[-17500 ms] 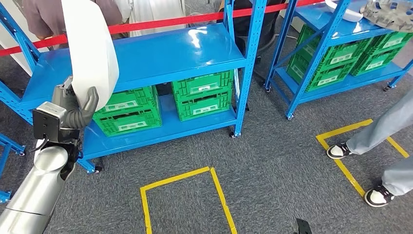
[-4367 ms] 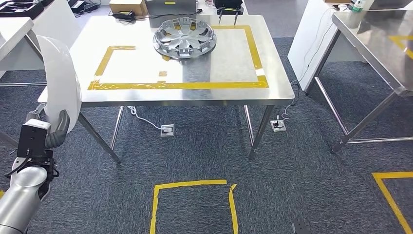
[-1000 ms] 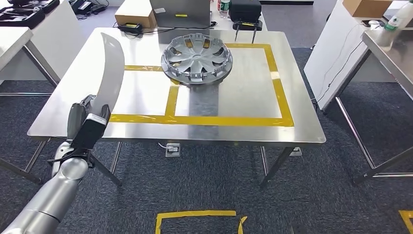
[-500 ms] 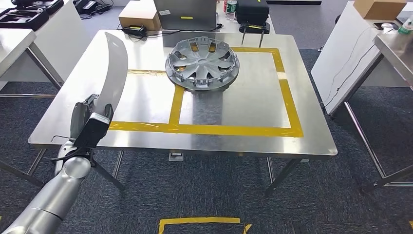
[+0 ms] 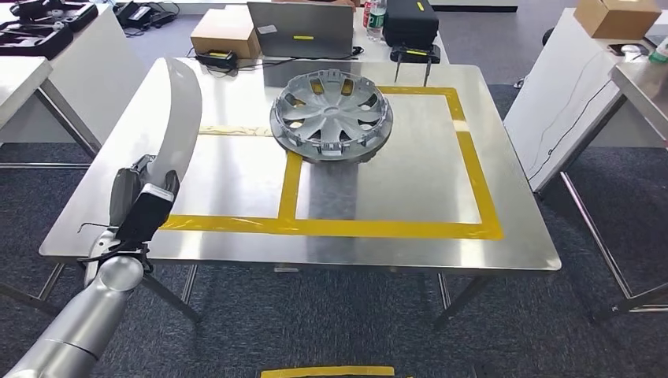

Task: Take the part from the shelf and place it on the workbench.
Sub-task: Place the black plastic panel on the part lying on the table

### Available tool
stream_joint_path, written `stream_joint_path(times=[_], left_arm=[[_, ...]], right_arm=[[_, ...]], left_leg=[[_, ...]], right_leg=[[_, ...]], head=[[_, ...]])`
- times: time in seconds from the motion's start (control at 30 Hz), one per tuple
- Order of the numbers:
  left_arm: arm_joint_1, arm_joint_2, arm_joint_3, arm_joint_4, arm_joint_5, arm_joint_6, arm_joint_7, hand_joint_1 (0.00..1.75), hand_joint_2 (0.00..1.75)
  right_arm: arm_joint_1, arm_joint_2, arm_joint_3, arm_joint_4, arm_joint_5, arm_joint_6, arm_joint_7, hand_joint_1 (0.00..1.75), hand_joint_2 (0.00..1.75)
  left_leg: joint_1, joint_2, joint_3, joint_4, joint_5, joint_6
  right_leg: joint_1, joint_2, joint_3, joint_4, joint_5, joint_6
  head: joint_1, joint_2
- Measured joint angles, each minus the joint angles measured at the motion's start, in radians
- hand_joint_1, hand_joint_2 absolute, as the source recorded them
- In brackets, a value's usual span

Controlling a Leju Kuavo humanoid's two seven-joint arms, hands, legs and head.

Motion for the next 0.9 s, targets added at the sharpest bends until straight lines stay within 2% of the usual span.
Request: stream_joint_path(times=[0.07, 0.1, 0.17, 0.2, 0.23, 0.27, 0.33, 0.37, 0.4, 0.43, 0.5, 0.7, 0.9], left_arm=[[-0.003, 0.002, 0.0, -0.001, 0.0, 0.0, 0.0, 1.75, 1.75], [-0.005, 0.002, 0.0, -0.001, 0.0, 0.0, 0.0, 1.75, 1.75], [-0.007, 0.001, 0.0, 0.001, 0.0, 0.0, 0.0, 1.75, 1.75], [-0.005, 0.001, 0.0, 0.003, 0.0, 0.0, 0.0, 1.75, 1.75], [-0.004, 0.001, 0.0, 0.004, 0.0, 0.0, 0.001, 1.75, 1.75], [-0.003, 0.0, 0.0, 0.005, -0.001, 0.0, 0.001, 1.75, 1.75], [-0.004, -0.001, 0.0, 0.006, -0.003, 0.0, 0.003, 1.75, 1.75], [-0.006, -0.002, 0.0, 0.007, -0.005, -0.002, 0.005, 1.75, 1.75], [-0.008, -0.002, 0.0, 0.008, -0.007, -0.005, 0.007, 1.75, 1.75], [-0.009, -0.003, 0.0, 0.009, -0.009, -0.009, 0.009, 1.75, 1.75], [-0.01, -0.003, 0.0, 0.011, -0.011, -0.015, 0.011, 1.75, 1.75], [-0.011, -0.004, -0.001, 0.012, -0.02, -0.019, 0.013, 1.75, 1.75], [-0.012, -0.004, -0.001, 0.012, -0.027, -0.024, 0.021, 1.75, 1.75]], right_arm=[[-0.001, 0.0, 0.0, 0.0, 0.002, 0.0, 0.001, 0.0, 0.0], [-0.002, 0.001, 0.0, 0.0, 0.003, 0.0, 0.001, 0.0, 0.0], [-0.005, 0.0, 0.0, 0.0, 0.005, -0.001, 0.002, 0.0, 0.0], [-0.005, 0.0, 0.0, 0.0, 0.006, -0.001, 0.003, 0.0, 0.0], [-0.004, 0.0, 0.0, 0.0, 0.006, -0.001, 0.004, 0.0, 0.0], [-0.004, 0.0, 0.0, 0.0, 0.006, -0.001, 0.005, 0.0, 0.0], [-0.004, 0.0, 0.0, 0.0, 0.007, -0.001, 0.005, 0.0, 0.0], [-0.004, -0.001, 0.0, 0.0, 0.007, -0.001, 0.005, 0.0, 0.0], [-0.005, -0.001, 0.0, 0.0, 0.008, -0.001, 0.005, 0.0, 0.0], [-0.006, -0.001, 0.0, 0.001, 0.008, 0.0, 0.005, 0.0, 0.0], [-0.006, -0.002, 0.0, 0.001, 0.009, 0.0, 0.005, 0.0, 0.0], [-0.006, -0.002, 0.0, 0.001, 0.012, 0.006, 0.003, 0.0, 0.0], [-0.006, -0.002, 0.0, 0.001, 0.017, 0.009, -0.001, 0.0, 0.0]], left_leg=[[0.002, -0.002, 0.008, -0.005, -0.006, 0.015], [0.003, -0.002, 0.013, -0.008, -0.009, 0.021], [0.001, -0.002, 0.022, -0.008, -0.02, 0.028], [0.0, -0.002, 0.029, -0.008, -0.026, 0.03], [-0.002, -0.002, 0.037, -0.007, -0.033, 0.03], [-0.003, -0.003, 0.048, -0.007, -0.041, 0.029], [-0.004, -0.004, 0.07, -0.005, -0.058, 0.025], [-0.006, -0.004, 0.079, -0.004, -0.065, 0.021], [-0.007, -0.006, 0.083, -0.004, -0.071, 0.017], [-0.009, -0.007, 0.083, -0.002, -0.075, 0.014], [-0.01, -0.008, 0.083, -0.004, -0.077, 0.012], [-0.01, -0.003, 0.095, -0.022, -0.077, 0.007], [-0.009, -0.002, 0.098, -0.026, -0.075, 0.0]], right_leg=[[-0.003, -0.001, -0.011, 0.03, -0.016, 0.01], [-0.003, -0.002, -0.034, 0.075, -0.034, 0.014], [-0.002, -0.002, -0.119, 0.214, -0.079, 0.017], [-0.001, -0.002, -0.162, 0.272, -0.089, 0.017], [0.0, -0.002, -0.191, 0.298, -0.077, 0.016], [0.001, -0.002, -0.199, 0.282, -0.043, 0.014], [0.003, -0.002, -0.165, 0.154, 0.058, 0.004], [0.006, -0.002, -0.141, 0.091, 0.091, -0.003], [0.009, -0.002, -0.122, 0.046, 0.106, -0.008], [0.011, -0.002, -0.112, 0.023, 0.108, -0.011], [0.011, 0.0, -0.107, 0.013, 0.1, -0.01], [0.012, 0.003, -0.104, 0.012, 0.094, -0.019], [0.012, 0.002, -0.103, 0.012, 0.093, -0.022]], head=[[0.002, 0.0], [0.004, 0.0], [0.007, 0.0], [0.008, 0.0], [0.008, 0.0], [0.008, 0.0], [0.009, 0.0], [0.008, 0.0], [0.008, 0.0], [0.007, 0.0], [0.006, 0.0], [0.005, 0.0], [0.005, 0.0]])
